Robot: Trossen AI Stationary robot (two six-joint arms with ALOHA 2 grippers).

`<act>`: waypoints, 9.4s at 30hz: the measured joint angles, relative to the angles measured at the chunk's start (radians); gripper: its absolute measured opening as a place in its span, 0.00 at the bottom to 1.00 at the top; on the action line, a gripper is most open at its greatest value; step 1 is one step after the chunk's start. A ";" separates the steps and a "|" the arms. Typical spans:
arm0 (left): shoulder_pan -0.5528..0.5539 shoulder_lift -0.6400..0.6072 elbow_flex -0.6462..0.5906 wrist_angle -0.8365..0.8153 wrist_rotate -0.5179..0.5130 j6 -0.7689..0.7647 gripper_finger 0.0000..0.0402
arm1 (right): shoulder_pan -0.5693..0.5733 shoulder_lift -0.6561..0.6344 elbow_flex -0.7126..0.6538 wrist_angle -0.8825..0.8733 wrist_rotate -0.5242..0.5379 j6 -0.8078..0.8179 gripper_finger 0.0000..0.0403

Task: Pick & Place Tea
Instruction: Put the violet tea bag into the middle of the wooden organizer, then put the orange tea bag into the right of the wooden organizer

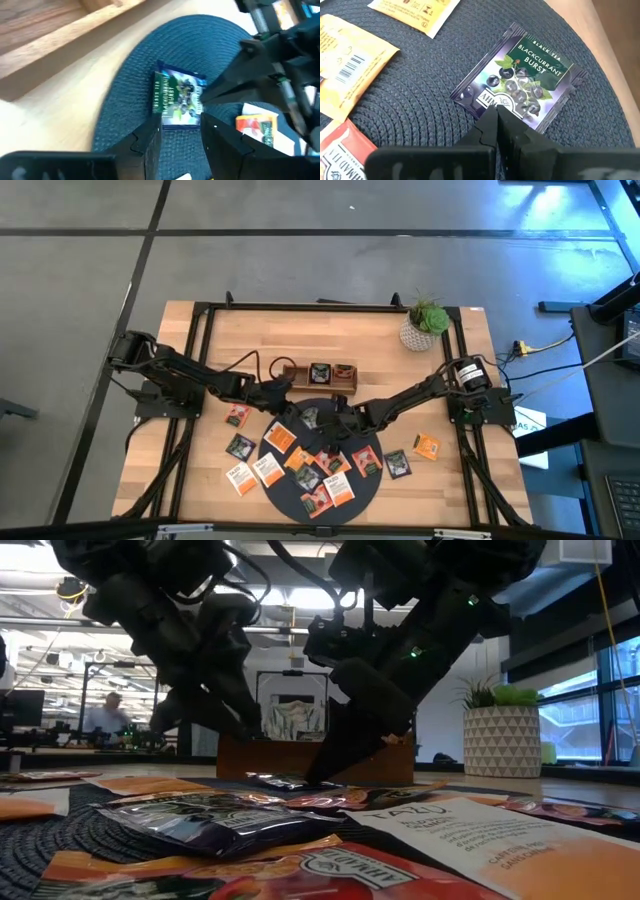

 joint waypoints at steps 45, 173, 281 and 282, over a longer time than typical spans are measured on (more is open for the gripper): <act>0.002 0.206 -0.010 0.237 0.042 0.003 0.32 | 0.000 0.000 -0.002 0.003 -0.005 -0.001 0.03; 0.362 0.179 0.497 -0.509 0.165 1.194 0.15 | 0.011 -0.555 -0.003 -0.470 0.109 0.159 0.05; -0.213 0.501 0.496 -0.105 0.191 0.613 0.24 | 0.232 -0.111 -0.003 -0.123 -0.088 1.299 0.24; -0.213 0.501 0.496 -0.105 0.192 0.616 0.24 | 0.232 -0.111 -0.003 -0.124 -0.088 1.289 0.21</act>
